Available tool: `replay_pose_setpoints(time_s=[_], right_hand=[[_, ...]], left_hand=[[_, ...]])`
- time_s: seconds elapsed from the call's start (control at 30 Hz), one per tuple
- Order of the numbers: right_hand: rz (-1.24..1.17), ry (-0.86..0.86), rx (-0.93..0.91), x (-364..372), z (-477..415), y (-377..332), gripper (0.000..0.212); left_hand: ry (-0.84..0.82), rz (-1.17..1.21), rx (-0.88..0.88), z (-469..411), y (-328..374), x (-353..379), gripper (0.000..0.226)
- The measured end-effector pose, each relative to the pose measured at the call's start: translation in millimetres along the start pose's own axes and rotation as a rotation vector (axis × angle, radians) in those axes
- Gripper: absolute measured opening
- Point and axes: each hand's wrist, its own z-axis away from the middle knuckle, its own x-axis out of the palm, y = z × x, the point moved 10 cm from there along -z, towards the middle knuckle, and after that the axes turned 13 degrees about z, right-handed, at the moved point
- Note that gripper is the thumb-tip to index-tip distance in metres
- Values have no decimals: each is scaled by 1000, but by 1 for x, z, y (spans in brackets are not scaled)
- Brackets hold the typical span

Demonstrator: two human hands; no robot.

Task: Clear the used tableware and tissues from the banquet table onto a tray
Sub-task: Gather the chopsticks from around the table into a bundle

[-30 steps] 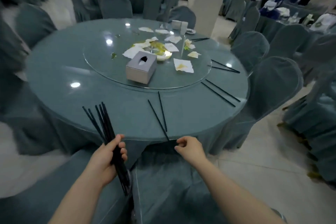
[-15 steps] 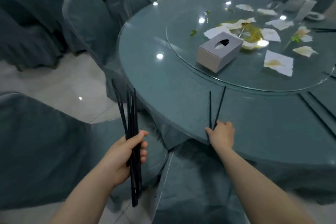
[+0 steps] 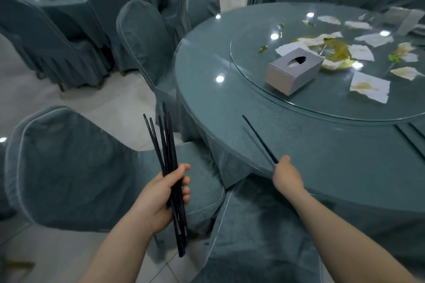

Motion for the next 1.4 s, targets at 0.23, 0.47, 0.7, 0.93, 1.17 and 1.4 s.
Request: replay_pose_setpoints(time_s=[0.23, 0.47, 0.7, 0.93, 1.17, 1.4], right_hand=[[-393, 66, -178, -55, 80, -28, 21], [-647, 75, -283, -122, 201, 5, 37], [-689, 73, -356, -142, 330, 39, 39], [-519, 119, -274, -133, 382, 75, 19], [-334, 247, -266, -142, 398, 121, 26], [-138, 261, -229, -154, 382, 230, 32]], left_hand=[[-31, 228, 44, 28, -11, 16, 12], [-180, 383, -12, 87, -55, 46, 27], [-265, 373, -103, 157, -128, 72, 15], [-303, 354, -156, 211, -170, 92, 15], [-263, 298, -46, 235, -205, 117, 16], [-264, 267, -119, 257, -299, 199, 12]])
